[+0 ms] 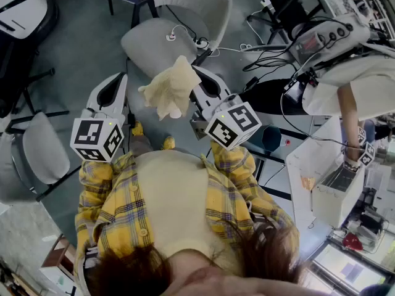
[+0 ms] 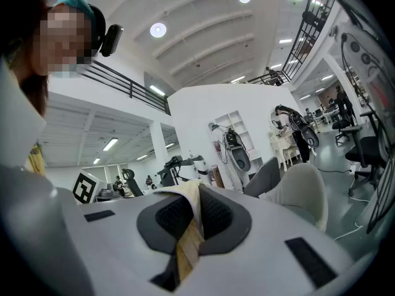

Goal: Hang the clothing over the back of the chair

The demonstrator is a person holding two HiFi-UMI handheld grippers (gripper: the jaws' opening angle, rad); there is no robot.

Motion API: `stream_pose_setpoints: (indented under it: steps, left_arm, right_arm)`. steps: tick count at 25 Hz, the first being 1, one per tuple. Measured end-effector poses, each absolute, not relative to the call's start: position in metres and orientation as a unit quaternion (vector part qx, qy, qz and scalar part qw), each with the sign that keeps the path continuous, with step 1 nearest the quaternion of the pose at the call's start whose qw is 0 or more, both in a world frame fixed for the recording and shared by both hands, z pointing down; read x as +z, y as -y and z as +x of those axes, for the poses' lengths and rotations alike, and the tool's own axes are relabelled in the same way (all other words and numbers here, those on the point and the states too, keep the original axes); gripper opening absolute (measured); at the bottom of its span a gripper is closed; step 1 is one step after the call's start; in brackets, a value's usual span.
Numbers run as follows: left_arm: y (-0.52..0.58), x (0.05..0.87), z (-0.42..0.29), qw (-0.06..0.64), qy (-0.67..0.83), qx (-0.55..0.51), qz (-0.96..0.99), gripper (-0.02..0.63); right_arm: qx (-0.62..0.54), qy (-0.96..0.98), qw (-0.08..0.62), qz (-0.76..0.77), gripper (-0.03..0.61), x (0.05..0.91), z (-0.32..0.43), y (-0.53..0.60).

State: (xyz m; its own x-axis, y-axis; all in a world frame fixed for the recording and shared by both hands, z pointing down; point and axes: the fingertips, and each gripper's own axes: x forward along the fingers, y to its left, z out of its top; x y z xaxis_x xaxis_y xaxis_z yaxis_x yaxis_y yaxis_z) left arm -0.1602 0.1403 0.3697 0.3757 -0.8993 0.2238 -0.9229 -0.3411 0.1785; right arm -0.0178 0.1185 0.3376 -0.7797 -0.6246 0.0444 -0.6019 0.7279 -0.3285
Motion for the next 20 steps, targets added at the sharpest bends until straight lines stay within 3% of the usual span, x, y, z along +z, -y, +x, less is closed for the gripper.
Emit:
stream_pose_setpoints:
  steps: [20]
  left_arm:
    - [-0.161,0.369,-0.126,0.133,0.544,0.046,0.827,0.005]
  right_arm:
    - [-0.177,-0.930,0.040,-0.321,0.020,0.336,0.004,-0.136]
